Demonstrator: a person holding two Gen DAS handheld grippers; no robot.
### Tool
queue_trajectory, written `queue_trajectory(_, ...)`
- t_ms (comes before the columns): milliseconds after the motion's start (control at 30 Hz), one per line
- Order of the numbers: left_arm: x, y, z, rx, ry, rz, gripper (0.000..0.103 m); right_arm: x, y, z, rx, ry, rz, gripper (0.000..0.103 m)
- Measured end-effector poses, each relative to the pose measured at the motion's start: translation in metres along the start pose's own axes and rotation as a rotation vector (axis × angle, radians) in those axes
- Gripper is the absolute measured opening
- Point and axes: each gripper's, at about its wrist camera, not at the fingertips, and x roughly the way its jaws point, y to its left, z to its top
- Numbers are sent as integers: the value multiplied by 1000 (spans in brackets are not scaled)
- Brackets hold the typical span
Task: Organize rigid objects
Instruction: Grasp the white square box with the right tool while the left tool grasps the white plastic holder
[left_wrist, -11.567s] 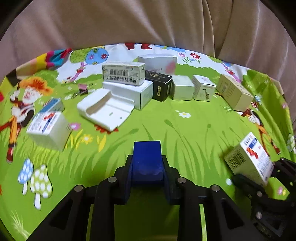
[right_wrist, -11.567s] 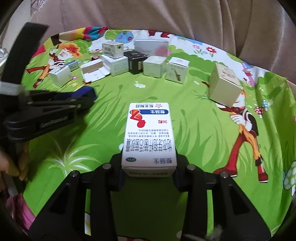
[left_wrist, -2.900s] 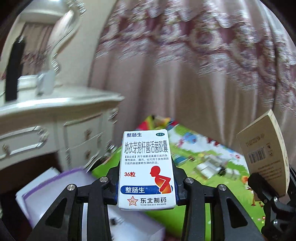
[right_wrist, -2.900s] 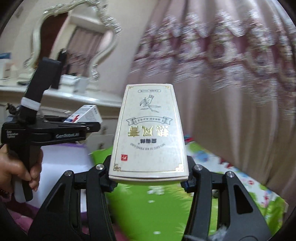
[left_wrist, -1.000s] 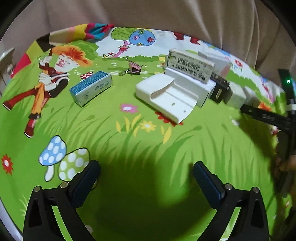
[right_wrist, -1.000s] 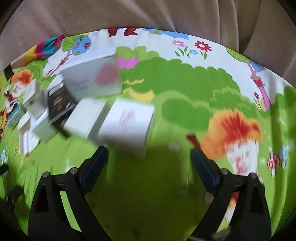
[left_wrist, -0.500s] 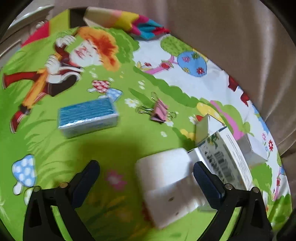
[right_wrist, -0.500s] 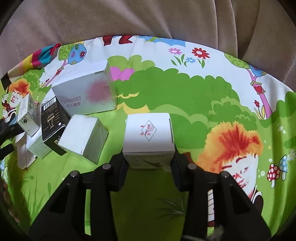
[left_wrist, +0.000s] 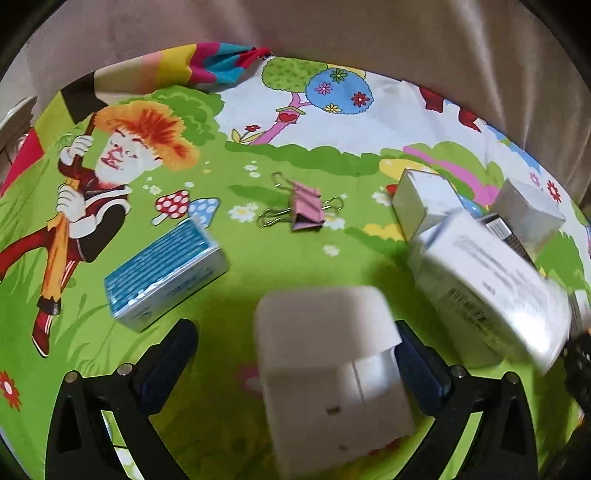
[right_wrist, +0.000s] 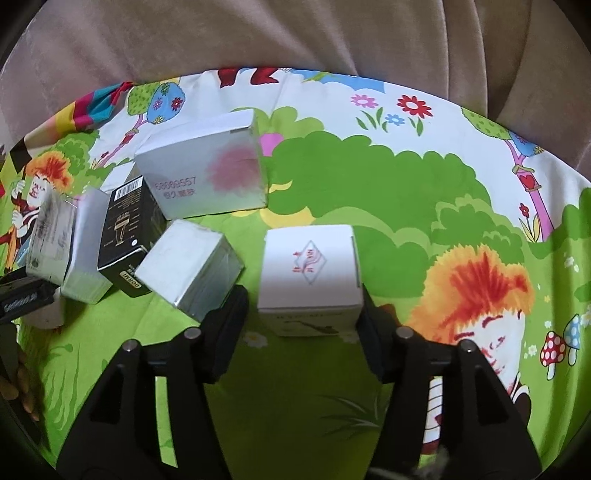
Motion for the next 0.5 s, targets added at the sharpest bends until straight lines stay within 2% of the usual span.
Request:
queue_trajectory(267,-13,14,-1,-8,-9,11,103,1,1,0,-8,2,6,67)
queue_trajectory(333,-18,13,-6,11,-19,-1,96,1,2,0,-10,2,6,67)
queue_trajectory(400,-27,10,-16,57,-48,-30,69,1,2,0,-9,2,7,69)
queue_trajectory(433,-33,7,-21,76,-58,-44,64,1,1,0,-10,3,7,70)
queue_trajectory(500,-42,6,-35,101,-63,-71,64,2,1,-1,-10,3,6,71)
